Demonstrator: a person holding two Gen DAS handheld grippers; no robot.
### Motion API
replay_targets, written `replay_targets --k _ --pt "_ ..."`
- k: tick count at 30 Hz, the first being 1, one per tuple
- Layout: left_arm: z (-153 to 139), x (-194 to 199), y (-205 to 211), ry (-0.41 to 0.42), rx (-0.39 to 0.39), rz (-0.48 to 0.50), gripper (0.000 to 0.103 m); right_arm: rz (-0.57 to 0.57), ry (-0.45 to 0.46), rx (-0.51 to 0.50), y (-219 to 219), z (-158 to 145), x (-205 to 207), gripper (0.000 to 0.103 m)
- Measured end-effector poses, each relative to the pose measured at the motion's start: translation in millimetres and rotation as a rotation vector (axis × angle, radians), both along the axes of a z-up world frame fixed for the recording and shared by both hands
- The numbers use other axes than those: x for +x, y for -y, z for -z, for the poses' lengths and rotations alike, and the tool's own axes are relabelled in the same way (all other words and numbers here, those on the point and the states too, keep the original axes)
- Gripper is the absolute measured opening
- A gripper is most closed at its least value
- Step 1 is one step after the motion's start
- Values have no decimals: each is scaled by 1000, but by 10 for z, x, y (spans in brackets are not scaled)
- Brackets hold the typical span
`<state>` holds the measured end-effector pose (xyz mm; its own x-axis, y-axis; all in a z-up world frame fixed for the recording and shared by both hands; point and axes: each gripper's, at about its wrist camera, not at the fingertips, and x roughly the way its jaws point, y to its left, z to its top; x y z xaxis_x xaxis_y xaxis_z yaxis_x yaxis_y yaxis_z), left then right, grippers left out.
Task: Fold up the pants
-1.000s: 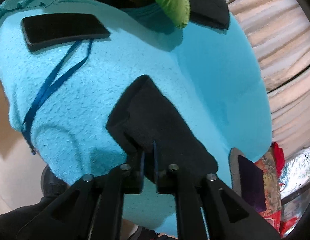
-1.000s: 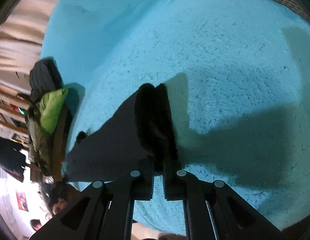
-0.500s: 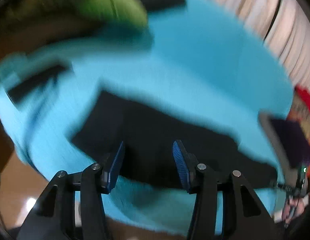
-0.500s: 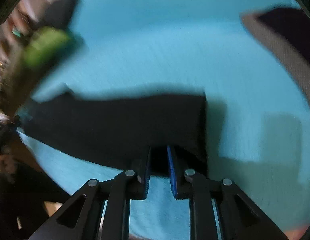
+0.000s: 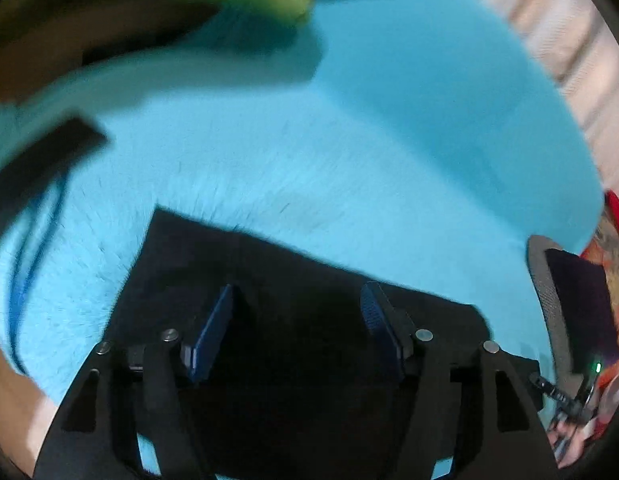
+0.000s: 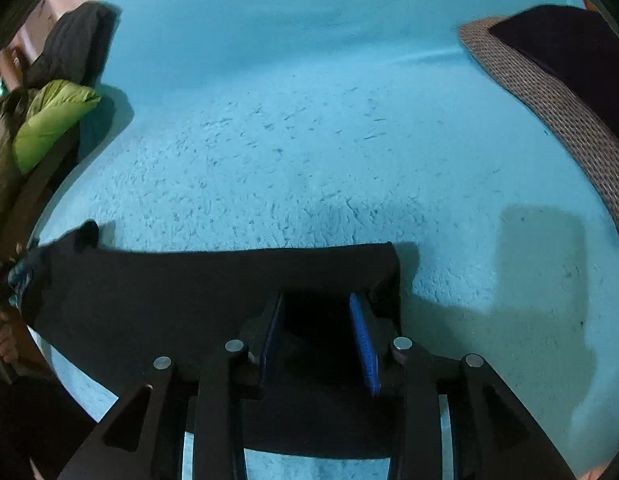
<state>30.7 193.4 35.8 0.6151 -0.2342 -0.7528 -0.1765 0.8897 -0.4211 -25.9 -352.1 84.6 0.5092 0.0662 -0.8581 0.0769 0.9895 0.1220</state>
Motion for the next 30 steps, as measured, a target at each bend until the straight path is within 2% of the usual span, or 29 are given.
replay_targets --k 1,3,5,7,10,12,14,15,16,17,18,19,20,22,25,27,28,30 --pt "7 37 -63 13 -26 4 64 6 33 32 -29 -73 -25 37" --pt "-24 83 -107 6 -29 19 64 -65 147 94 -224 -265 -60 37" --pt "-16 87 -143 6 -61 11 65 -212 287 131 -666 -465 -54 42" --pt "9 66 -188 21 -109 -14 67 -349 338 158 -1089 -496 -26 44" --pt "23 -12 -205 36 -169 -43 69 -539 293 130 -1856 -335 110 42" --pt "45 -25 -238 41 -206 -58 69 -605 254 43 -2303 -172 199 40" --pt "50 -36 -244 47 -228 -68 70 -574 193 -85 -2539 6 302 40" --pt "43 -33 -242 48 -227 -67 71 -537 115 -169 -2601 185 383 40" --pt "40 -35 -230 50 -224 -65 71 -515 67 -197 -2624 321 449 45" --pt "37 -36 -220 51 -221 -63 72 -483 110 -171 -2585 305 449 53" --pt "35 -34 -215 51 -220 -61 73 -474 100 -170 -2554 296 467 57" --pt "32 -29 -207 52 -221 -60 73 -472 106 -145 -2522 241 453 55" --pt "38 -31 -208 53 -228 -62 73 -467 156 -110 -2469 142 392 51" --pt "57 -41 -226 57 -246 -68 75 -454 261 -84 -2392 -35 236 51" --pt "55 -101 -275 66 -268 -78 77 -504 352 -60 -2427 -224 167 53" --pt "51 -103 -266 68 -260 -79 78 -589 342 3 -2513 -223 99 52" --pt "47 -107 -251 70 -252 -78 78 -616 309 19 -2542 -177 76 52" --pt "47 -101 -232 74 -239 -76 79 -620 182 13 -2617 98 221 52"
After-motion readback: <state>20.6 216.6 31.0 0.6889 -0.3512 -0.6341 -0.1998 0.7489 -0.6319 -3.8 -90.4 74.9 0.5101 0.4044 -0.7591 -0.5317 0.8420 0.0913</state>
